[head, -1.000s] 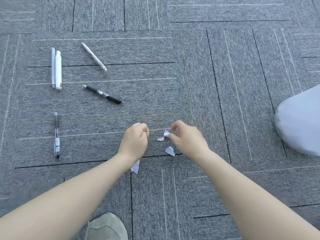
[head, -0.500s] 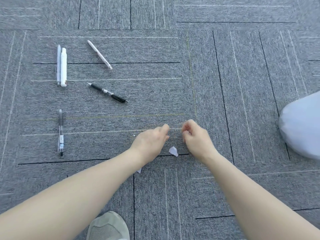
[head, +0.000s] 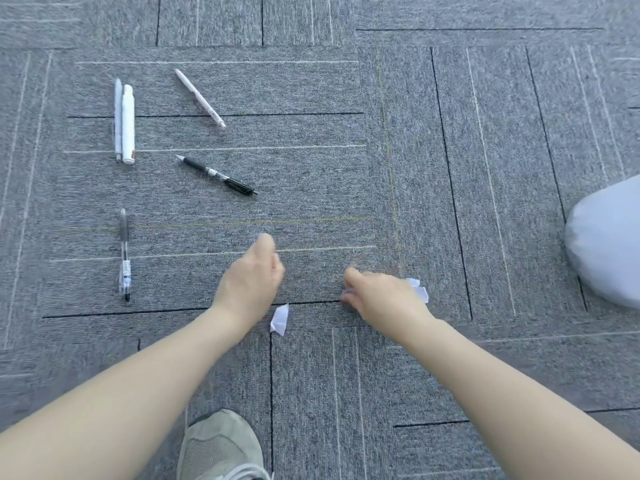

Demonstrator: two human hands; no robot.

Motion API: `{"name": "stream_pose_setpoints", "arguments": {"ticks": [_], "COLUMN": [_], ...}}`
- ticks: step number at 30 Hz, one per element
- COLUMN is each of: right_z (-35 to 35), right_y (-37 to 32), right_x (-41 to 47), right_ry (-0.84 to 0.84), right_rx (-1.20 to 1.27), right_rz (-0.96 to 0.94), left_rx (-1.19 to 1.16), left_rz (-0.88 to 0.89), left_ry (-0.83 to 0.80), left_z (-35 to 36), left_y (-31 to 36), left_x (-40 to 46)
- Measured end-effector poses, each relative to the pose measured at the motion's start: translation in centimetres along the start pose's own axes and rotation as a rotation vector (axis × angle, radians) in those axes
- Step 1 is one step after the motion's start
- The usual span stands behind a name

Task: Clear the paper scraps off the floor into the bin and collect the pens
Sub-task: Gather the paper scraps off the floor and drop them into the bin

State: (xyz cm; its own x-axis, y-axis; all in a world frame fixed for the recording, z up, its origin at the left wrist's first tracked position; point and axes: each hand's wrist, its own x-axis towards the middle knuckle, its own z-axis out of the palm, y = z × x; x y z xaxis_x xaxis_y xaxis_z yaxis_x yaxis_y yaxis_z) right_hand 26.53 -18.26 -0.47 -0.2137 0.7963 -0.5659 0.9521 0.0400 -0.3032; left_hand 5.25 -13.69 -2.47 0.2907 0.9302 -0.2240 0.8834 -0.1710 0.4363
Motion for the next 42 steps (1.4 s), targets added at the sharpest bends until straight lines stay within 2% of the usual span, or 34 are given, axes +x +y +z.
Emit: {"name": "stream_pose_setpoints", "arguments": {"ticks": [2, 4, 7, 11, 19, 24, 27, 30, 33, 36, 39, 42], "right_z": [0.3, 0.2, -0.1, -0.6, -0.7, 1.4, 2.6, 2.9, 3.2, 3.3, 2.9, 2.4], "right_y": [-0.4, -0.5, 0.2, 1.9, 4.9, 6.3, 6.4, 6.5, 6.5, 6.5, 6.2, 5.7], "right_x": [0.0, 0.1, 0.5, 0.8, -1.3, -3.7, -4.5, -4.1, -3.3, -2.8, -2.8, -2.7], "right_ry": [-0.010, 0.027, 0.120, 0.130, 0.306, 0.355, 0.363, 0.426, 0.453, 0.416, 0.425, 0.485], "right_rx": [-0.010, 0.130, 0.434, 0.514, 0.210, 0.082, -0.073, -0.151, -0.183, -0.187, -0.045, 0.307], "right_rz": [-0.025, 0.023, 0.177, 0.245, 0.293, 0.312, 0.255, 0.160, 0.080, 0.091, 0.159, 0.286], "left_rx": [0.021, 0.029, 0.010, 0.067, 0.241, 0.143, 0.082, 0.155, 0.206, 0.175, 0.164, 0.328], "left_rz": [-0.094, -0.109, -0.071, -0.003, 0.021, 0.034, 0.075, 0.113, 0.169, 0.202, 0.205, 0.293], "left_ry": [0.039, 0.042, 0.021, -0.002, -0.023, -0.054, -0.124, -0.183, -0.153, -0.123, -0.105, -0.080], "left_z": [-0.4, -0.5, -0.3, -0.1, 0.0, -0.4, -0.1, 0.8, 1.4, 1.6, 1.9, 2.3], "left_y": [-1.3, -1.9, -1.9, -1.6, -1.2, -1.3, -1.2, -1.2, -1.6, -1.6, -1.1, -1.2], "left_x": [-0.5, -0.7, -0.9, -1.2, -0.7, -1.5, -3.8, -6.0, -6.9, -7.2, -7.2, -6.9]}}
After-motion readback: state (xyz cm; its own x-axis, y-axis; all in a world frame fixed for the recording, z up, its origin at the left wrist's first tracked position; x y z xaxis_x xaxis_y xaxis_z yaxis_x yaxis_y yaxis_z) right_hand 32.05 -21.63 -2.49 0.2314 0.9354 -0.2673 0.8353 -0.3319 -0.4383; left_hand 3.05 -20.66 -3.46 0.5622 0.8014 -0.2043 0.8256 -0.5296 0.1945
